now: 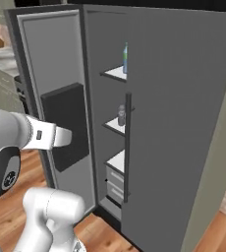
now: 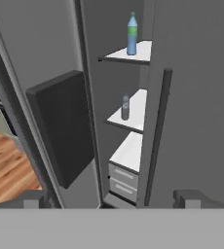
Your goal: Take the bottled waters from the counter and place them in the freezer to freeze. Close the freezer door after placing the bottles.
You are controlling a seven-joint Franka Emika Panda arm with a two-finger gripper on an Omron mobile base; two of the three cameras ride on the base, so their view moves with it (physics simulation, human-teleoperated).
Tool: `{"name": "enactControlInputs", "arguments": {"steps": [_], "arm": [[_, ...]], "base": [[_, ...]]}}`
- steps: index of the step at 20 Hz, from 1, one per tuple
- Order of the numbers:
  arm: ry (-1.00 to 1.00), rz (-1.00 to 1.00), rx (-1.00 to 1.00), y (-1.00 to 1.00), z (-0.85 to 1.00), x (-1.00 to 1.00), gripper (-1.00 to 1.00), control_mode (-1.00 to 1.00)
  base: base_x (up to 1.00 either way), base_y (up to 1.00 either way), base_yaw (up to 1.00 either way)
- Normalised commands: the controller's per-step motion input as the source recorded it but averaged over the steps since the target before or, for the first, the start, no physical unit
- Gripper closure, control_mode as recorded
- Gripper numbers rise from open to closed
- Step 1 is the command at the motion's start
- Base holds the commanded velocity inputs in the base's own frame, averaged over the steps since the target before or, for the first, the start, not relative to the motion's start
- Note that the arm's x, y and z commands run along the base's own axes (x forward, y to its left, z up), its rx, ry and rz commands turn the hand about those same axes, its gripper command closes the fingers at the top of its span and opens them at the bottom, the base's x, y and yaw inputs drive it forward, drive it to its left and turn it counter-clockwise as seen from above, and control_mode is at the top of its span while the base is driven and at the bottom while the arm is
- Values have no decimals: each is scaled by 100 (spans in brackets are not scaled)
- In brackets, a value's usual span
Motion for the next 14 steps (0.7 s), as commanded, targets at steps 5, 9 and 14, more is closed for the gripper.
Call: {"name": "enactControlInputs", "arguments": {"steps": [5, 9, 14], "arm": [[0, 0, 0, 0, 0, 0, -100, 100], [0, 0, 0, 0, 0, 0, -100, 100], [0, 0, 0, 0, 0, 0, -100, 100]], "base": [[-62, 1, 2], [-52, 24, 6], [2, 8, 2]]}}
